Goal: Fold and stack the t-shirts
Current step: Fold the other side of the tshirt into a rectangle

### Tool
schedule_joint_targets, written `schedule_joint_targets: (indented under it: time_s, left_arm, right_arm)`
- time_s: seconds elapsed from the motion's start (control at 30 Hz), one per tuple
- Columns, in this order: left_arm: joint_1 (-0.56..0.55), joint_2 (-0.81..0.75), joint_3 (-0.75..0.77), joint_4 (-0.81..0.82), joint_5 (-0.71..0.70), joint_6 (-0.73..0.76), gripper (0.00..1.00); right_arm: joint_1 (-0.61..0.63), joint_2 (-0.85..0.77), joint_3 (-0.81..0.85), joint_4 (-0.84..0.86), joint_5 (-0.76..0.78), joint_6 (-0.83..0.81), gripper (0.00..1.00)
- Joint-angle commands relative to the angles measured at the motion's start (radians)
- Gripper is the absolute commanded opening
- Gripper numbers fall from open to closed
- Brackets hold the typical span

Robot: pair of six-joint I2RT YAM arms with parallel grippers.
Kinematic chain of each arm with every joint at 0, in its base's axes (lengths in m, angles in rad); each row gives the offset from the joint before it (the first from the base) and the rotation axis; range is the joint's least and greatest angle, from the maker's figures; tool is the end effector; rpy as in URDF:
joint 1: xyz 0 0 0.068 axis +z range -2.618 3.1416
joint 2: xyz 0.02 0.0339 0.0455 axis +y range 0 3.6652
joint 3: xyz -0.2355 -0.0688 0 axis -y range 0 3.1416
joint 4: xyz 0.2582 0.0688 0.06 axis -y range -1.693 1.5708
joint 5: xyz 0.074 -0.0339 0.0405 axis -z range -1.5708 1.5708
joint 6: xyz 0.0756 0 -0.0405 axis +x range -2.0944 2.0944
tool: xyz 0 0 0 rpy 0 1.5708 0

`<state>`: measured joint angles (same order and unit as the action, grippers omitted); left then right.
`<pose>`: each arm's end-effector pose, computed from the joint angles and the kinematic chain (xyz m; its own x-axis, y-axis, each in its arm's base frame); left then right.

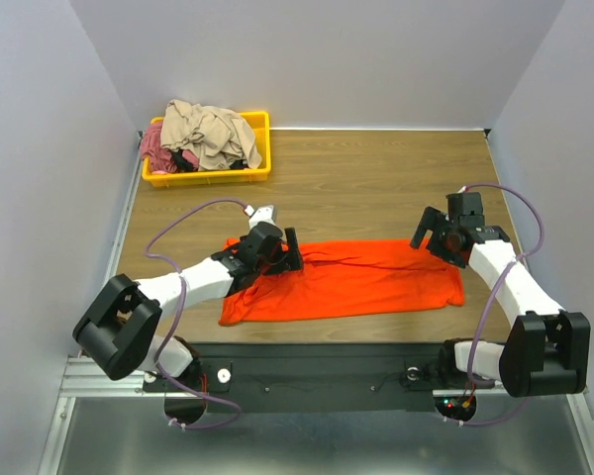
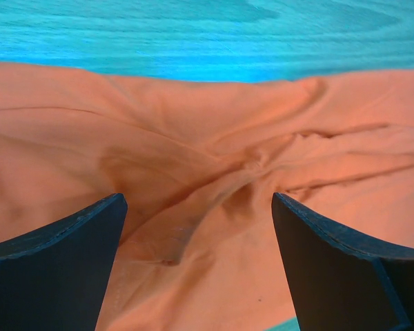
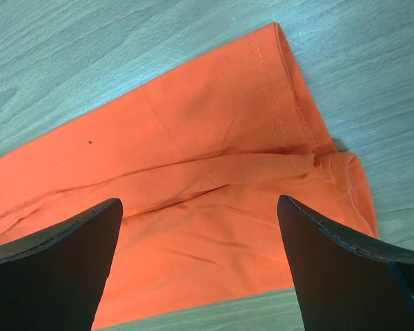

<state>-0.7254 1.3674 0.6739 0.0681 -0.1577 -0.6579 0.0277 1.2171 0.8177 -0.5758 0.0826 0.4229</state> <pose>0.2547 -0.2100 0.1382 -0.6890 -0.1962 -0.6977 0.1752 0.8890 -0.4230 0.2835 0.0016 0.1657 -0.7469 0.3885 -0.5396 0.3566 0.9190 0.1680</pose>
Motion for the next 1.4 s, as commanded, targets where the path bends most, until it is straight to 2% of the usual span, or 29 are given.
schedule_joint_targets:
  time_s: [0.0, 0.23, 0.47, 0.77, 0.97, 1.1, 1.2, 1.37]
  left_arm:
    - [-0.035, -0.011, -0.037, 0.104, 0.053, 0.014, 0.99]
    - [-0.062, 0.05, -0.027, 0.139, 0.035, 0.018, 0.98]
    - [-0.161, 0.032, -0.049, 0.139, 0.03, 0.012, 0.99]
    - [-0.315, -0.014, -0.083, 0.173, 0.115, -0.052, 0.99]
    - [-0.33, -0.143, -0.083, 0.147, 0.122, -0.037, 0.99]
    - [-0.328, -0.221, -0.063, 0.017, -0.064, -0.039, 0.98]
    - [-0.312, -0.241, -0.051, -0.066, -0.138, -0.054, 0.99]
    - [-0.264, -0.248, -0.053, -0.073, -0.12, -0.062, 0.99]
  right_arm:
    - [0.003, -0.016, -0.008, 0.024, 0.019, -0.003, 1.0]
    - [0.003, -0.033, -0.009, 0.024, 0.013, -0.006, 1.0]
    - [0.005, -0.041, -0.014, 0.024, 0.02, -0.003, 1.0]
    - [0.005, -0.053, -0.018, 0.024, 0.006, -0.004, 1.0]
    - [0.005, -0.05, -0.017, 0.028, -0.014, -0.013, 1.0]
    - [0.003, -0.039, -0.014, 0.031, -0.024, -0.018, 1.0]
    - [0.003, -0.03, -0.011, 0.037, -0.038, -0.024, 1.0]
    - [0.003, 0.001, -0.003, 0.051, -0.064, -0.023, 1.0]
